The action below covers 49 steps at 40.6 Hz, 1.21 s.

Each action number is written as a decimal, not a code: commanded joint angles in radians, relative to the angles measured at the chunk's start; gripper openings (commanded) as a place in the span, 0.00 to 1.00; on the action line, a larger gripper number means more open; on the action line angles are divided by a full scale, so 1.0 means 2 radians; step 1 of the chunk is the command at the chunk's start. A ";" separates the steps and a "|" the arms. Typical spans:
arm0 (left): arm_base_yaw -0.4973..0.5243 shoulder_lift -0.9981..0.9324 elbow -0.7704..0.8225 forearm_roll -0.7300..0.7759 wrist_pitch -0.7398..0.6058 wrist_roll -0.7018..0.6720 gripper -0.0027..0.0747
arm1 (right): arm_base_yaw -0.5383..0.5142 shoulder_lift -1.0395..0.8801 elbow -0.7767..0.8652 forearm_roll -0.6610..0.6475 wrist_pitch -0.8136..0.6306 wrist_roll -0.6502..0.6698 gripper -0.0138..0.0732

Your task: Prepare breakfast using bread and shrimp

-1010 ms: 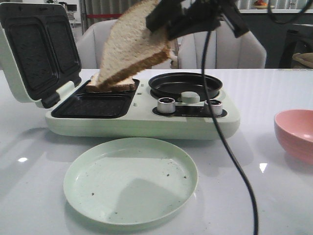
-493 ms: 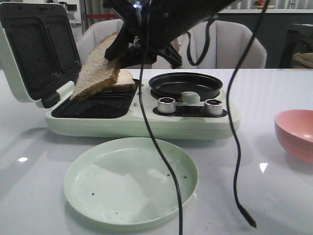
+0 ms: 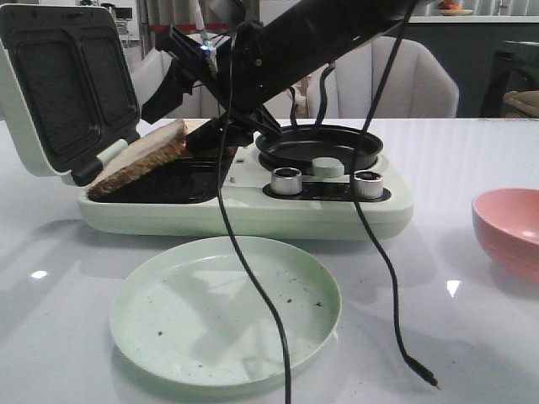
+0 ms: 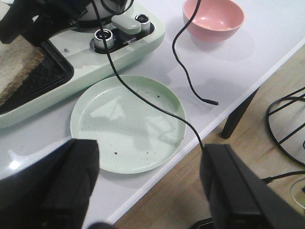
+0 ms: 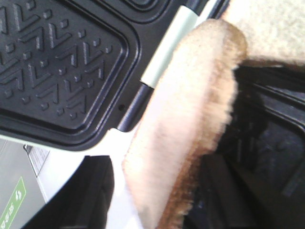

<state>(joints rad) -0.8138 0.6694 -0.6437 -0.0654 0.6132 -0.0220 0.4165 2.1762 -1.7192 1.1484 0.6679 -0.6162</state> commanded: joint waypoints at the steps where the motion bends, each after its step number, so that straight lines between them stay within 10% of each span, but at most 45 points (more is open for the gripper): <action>1: 0.001 -0.001 -0.013 -0.006 -0.039 -0.005 0.68 | -0.017 -0.048 -0.018 0.005 0.021 -0.008 0.74; 20: 0.001 -0.001 -0.013 -0.006 -0.036 -0.005 0.68 | -0.053 -0.233 0.012 -0.256 0.096 0.097 0.74; 49: 0.001 -0.001 -0.013 -0.006 -0.037 -0.005 0.68 | -0.054 -0.640 0.386 -0.612 0.098 0.352 0.74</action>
<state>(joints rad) -0.8138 0.6694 -0.6437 -0.0654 0.6132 -0.0220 0.3158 0.9591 -0.9816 -0.0154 0.9306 0.0370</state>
